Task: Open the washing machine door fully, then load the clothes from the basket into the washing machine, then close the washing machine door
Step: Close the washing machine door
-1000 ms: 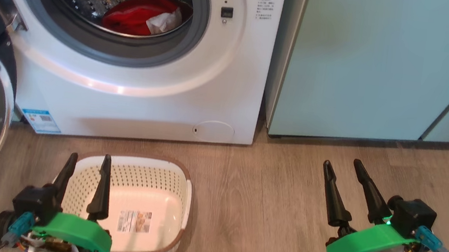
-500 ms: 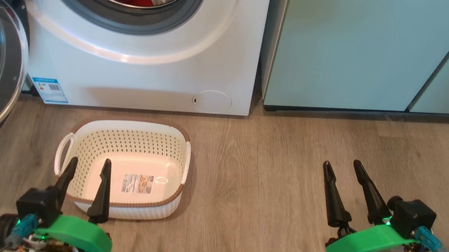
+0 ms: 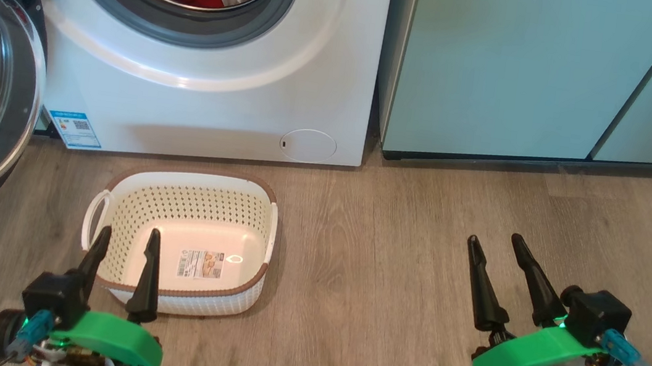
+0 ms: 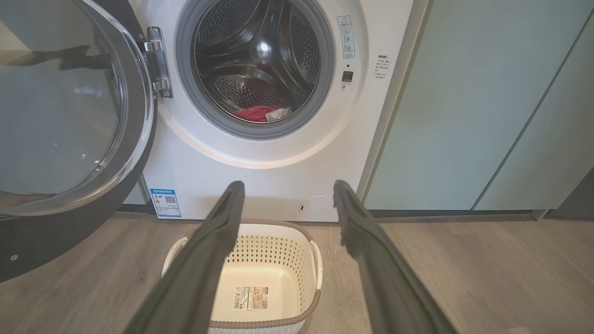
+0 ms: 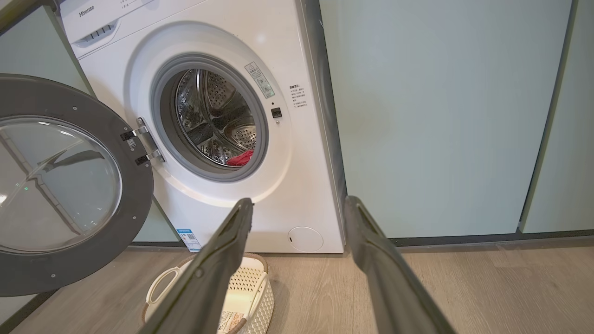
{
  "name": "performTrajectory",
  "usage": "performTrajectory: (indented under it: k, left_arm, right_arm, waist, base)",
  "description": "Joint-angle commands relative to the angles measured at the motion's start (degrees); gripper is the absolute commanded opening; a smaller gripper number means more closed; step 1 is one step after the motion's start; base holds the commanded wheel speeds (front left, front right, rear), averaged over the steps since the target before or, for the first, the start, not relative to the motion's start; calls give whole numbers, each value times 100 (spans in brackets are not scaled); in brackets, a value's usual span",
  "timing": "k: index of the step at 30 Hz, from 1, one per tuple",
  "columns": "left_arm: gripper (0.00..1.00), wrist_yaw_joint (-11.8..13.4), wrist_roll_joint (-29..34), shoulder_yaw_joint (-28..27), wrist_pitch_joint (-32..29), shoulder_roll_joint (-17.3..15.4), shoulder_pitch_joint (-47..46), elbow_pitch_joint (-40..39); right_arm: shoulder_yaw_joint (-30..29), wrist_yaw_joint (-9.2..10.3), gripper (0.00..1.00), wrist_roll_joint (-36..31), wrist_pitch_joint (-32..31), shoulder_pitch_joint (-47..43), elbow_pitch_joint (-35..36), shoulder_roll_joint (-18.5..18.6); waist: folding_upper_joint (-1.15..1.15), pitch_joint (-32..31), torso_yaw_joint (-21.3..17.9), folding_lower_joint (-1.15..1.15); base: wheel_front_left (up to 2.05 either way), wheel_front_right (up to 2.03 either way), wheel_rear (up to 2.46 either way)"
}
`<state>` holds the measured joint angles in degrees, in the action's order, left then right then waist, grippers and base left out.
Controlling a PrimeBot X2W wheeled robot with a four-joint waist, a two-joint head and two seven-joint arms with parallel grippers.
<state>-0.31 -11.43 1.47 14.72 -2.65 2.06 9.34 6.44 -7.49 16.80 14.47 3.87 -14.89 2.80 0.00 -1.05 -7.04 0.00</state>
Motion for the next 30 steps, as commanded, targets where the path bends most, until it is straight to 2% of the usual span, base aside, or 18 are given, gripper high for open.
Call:
performTrajectory:
  k: [1, 21, 25, 30]
  left_arm:
    - [100, 37, 40, -208, 28, -23, -230, -224]
    - [100, 17, 36, -130, 28, -22, -242, -228]
    - [100, 10, 65, -45, 28, -22, -271, -182]
    - [100, 8, 81, 36, 28, -22, -294, -104]
  right_arm:
    - [138, 0, 100, 25, 53, 152, 176, 8]
    - [145, 0, 100, 7, 53, 147, 191, 8]
    - [153, 0, 100, -32, 53, 120, 196, 8]
    - [172, 0, 100, -59, 53, 69, 207, 8]
  waist:
    - [0, -8, 1, 0]
    - [0, 99, 128, 0]
    - [0, 185, 318, 0]
    - [0, 228, 829, 0]
  base:
    - [0, 0, 0]
    - [0, 0, 0]
    - [0, 0, 0]
    - [0, 0, 0]
